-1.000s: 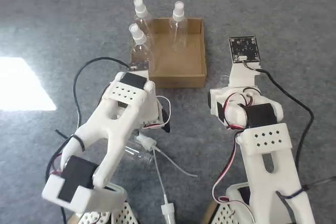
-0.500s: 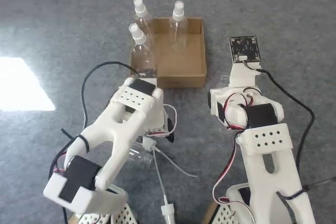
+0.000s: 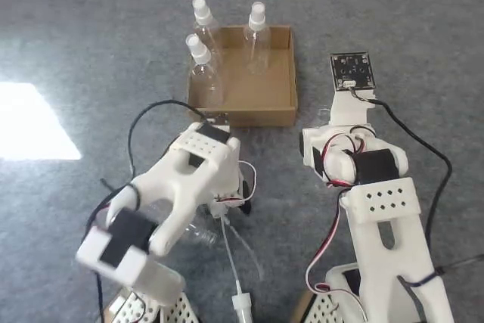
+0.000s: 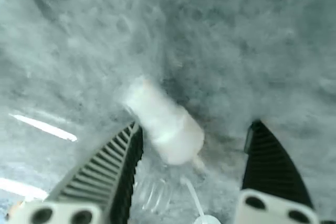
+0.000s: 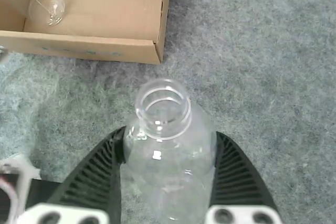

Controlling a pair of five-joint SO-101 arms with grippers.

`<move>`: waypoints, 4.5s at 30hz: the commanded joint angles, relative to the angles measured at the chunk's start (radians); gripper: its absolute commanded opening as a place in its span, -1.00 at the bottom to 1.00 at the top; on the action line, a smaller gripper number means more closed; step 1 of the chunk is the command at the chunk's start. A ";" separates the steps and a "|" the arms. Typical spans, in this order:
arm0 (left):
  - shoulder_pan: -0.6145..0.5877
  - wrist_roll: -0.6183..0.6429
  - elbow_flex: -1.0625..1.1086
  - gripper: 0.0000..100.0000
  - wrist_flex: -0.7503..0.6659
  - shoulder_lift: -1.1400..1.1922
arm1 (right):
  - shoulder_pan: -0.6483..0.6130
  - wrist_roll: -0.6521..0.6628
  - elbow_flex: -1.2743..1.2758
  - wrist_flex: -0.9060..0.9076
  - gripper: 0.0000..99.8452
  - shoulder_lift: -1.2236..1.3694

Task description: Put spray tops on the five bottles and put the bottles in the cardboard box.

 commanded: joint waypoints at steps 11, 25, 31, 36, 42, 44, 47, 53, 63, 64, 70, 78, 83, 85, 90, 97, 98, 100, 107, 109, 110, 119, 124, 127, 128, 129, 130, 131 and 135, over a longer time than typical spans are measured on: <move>0.006 0.012 -0.223 -0.85 0.101 0.176 | 0.012 0.000 -0.006 -0.015 -0.85 -0.042; -0.003 0.012 -0.245 -0.98 0.121 0.008 | 0.012 0.002 -0.006 -0.016 -0.85 -0.042; -0.003 0.014 -0.242 -0.98 0.147 -0.209 | 0.010 0.003 -0.006 -0.012 -0.86 -0.054; -0.003 0.014 -0.242 -0.98 0.140 -0.341 | 0.007 0.003 -0.006 -0.010 -0.86 -0.056; -0.034 0.008 -0.243 -0.98 0.138 -0.493 | 0.002 0.003 -0.006 -0.010 -0.86 -0.058; -0.078 0.008 -0.242 -0.98 0.112 -0.557 | 0.002 0.003 -0.006 -0.010 -0.86 -0.059; -0.144 0.008 -0.240 -0.98 0.074 -0.643 | 0.001 0.003 -0.006 0.005 -0.86 -0.091; -0.198 0.008 -0.240 -0.98 0.008 -0.769 | -0.031 0.003 -0.005 0.054 -0.85 -0.185; -0.201 0.012 -0.240 -0.98 -0.069 -0.875 | -0.128 0.071 0.101 0.041 -0.86 -0.383; -0.199 0.011 -0.242 -0.98 -0.069 -0.885 | -0.134 0.074 0.120 0.027 -0.86 -0.404; -0.204 0.008 -0.242 -0.98 -0.123 -0.971 | -0.147 0.114 0.219 -0.056 -0.86 -0.507; -0.206 0.014 -0.242 -0.98 -0.155 -1.033 | -0.154 0.175 0.296 -0.114 -0.86 -0.598; -0.203 0.015 -0.249 -0.98 -0.190 -1.039 | -0.199 0.175 0.313 -0.110 -0.86 -0.613; -0.203 0.038 -0.262 -0.98 -0.204 -1.039 | -0.211 0.175 0.318 -0.111 -0.86 -0.613; -0.196 0.063 -0.298 -0.98 -0.210 -1.039 | -0.242 0.175 0.319 -0.105 -0.86 -0.613; -0.147 0.114 -0.364 -0.98 -0.210 -1.039 | -0.300 0.175 0.338 -0.111 -0.86 -0.613; -0.133 0.121 -0.372 -0.98 -0.210 -1.039 | -0.309 0.175 0.338 -0.111 -0.86 -0.613; -0.103 0.121 -0.381 -0.98 -0.210 -1.039 | -0.328 0.175 0.338 -0.110 -0.86 -0.613; -0.071 0.121 -0.378 -0.98 -0.259 -1.039 | -0.361 0.175 0.339 -0.104 -0.86 -0.613; -0.071 0.121 -0.378 -0.98 -0.264 -1.037 | -0.361 0.175 0.339 -0.104 -0.86 -0.613; -0.071 0.121 -0.377 -0.98 -0.264 -1.037 | -0.361 0.175 0.339 -0.104 -0.86 -0.613; -0.069 0.172 -0.360 -0.98 -0.265 -1.037 | -0.363 0.178 0.339 -0.104 -0.86 -0.613; -0.069 0.176 -0.360 -0.98 -0.265 -1.030 | -0.363 0.207 0.339 -0.104 -0.86 -0.613; -0.061 0.176 -0.340 -0.98 -0.276 -1.031 | -0.363 0.209 0.339 -0.104 -0.86 -0.613; -0.043 0.176 -0.326 -0.98 -0.290 -1.031 | -0.363 0.209 0.339 -0.104 -0.86 -0.613; -0.026 0.175 -0.305 -0.98 -0.310 -1.031 | -0.363 0.209 0.339 -0.104 -0.86 -0.613; -0.011 0.175 -0.280 -0.98 -0.331 -1.031 | -0.363 0.209 0.339 -0.104 -0.86 -0.613; 0.003 0.175 -0.252 -0.98 -0.356 -1.033 | -0.363 0.210 0.339 -0.104 -0.86 -0.613; 0.021 0.173 -0.183 -0.98 -0.423 -1.037 | -0.363 0.210 0.338 -0.104 -0.86 -0.615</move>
